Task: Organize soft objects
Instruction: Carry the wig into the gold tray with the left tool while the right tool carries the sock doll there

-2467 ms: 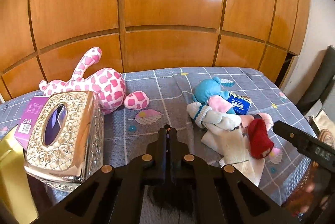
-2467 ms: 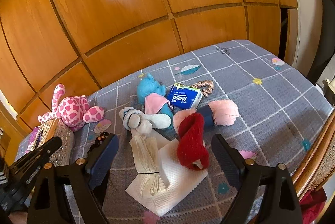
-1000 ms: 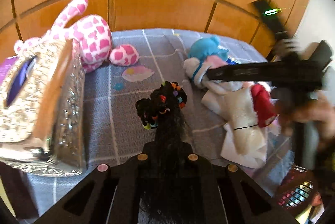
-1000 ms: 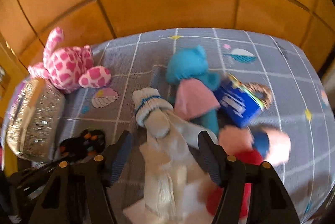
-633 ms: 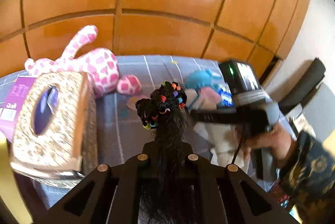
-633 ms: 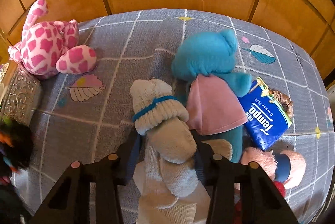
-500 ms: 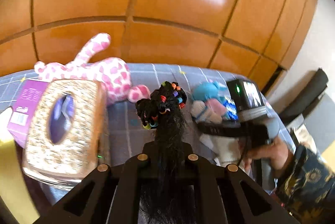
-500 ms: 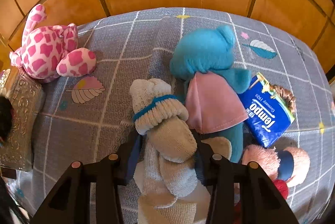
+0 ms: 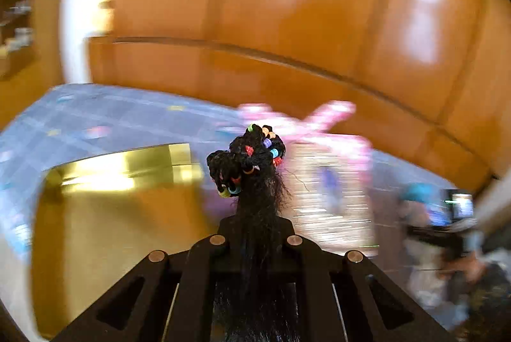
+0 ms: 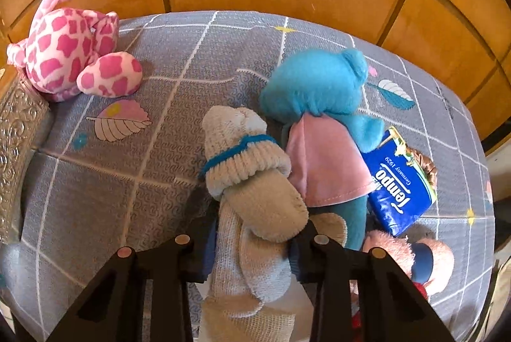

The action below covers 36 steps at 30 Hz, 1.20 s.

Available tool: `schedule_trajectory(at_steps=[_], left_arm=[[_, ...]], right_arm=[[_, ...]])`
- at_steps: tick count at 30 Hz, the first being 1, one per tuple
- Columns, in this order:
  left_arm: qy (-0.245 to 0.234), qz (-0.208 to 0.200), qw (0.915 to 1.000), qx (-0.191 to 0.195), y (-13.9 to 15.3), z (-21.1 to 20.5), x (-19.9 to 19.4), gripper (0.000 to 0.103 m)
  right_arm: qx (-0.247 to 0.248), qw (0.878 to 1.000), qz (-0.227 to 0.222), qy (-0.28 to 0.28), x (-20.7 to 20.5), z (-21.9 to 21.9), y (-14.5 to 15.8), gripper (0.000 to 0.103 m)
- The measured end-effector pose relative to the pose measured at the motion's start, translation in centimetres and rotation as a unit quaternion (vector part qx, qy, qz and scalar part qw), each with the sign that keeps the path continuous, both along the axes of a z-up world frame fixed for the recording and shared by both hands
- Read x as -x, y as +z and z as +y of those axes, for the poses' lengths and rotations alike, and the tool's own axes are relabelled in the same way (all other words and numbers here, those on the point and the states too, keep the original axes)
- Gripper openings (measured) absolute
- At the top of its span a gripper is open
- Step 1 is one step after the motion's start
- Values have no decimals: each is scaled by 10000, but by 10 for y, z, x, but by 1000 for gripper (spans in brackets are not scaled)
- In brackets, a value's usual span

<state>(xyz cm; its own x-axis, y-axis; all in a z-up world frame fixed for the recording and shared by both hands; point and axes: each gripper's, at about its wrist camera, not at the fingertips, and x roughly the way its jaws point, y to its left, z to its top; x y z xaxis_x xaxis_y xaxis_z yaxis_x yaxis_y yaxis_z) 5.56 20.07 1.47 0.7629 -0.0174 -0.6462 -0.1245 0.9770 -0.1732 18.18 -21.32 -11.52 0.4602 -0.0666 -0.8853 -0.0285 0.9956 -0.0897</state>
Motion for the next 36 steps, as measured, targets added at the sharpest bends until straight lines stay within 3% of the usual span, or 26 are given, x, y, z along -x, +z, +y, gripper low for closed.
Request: schedule_trajectory(at_steps=[1,6,10,11,12,15,17,23,31,36], left_arm=[[311,118,9993,-158,-9,20,4,8],[1205,720,9898,-250,-52,84,14,8],[1739,1093,9786,-79,-83,119,19,11],[1808,1139,9769,-43,-88,122,20,17],[1832,1165,9762,28,-92,126,23,21],[1865,1140,9758,11,-95,125,29,48],[1846,986,9778,-43,-86,120,34,59],[1665,621,9836,-317,-58,100,42,79],[1347,480,9887,-443,-40,71,45,83],[1311,396,9893,-498,-34,65,51,91]], right_arm=[[4,10000,-8,-4,0,0,0,34],[-167,9998,-122,-81,0,-3,6,28],[-622,9973,-313,-220,3,-10,19,26],[-751,9963,-351,-243,4,-11,23,26],[-847,9953,-373,-274,4,-11,26,26],[-1155,9921,-369,-328,5,-9,32,26],[-1257,9908,-382,-309,5,-4,36,26],[-1617,9851,-569,-143,4,22,59,26],[-1783,9795,-858,366,6,74,94,26],[-1894,9752,-956,631,4,105,108,26]])
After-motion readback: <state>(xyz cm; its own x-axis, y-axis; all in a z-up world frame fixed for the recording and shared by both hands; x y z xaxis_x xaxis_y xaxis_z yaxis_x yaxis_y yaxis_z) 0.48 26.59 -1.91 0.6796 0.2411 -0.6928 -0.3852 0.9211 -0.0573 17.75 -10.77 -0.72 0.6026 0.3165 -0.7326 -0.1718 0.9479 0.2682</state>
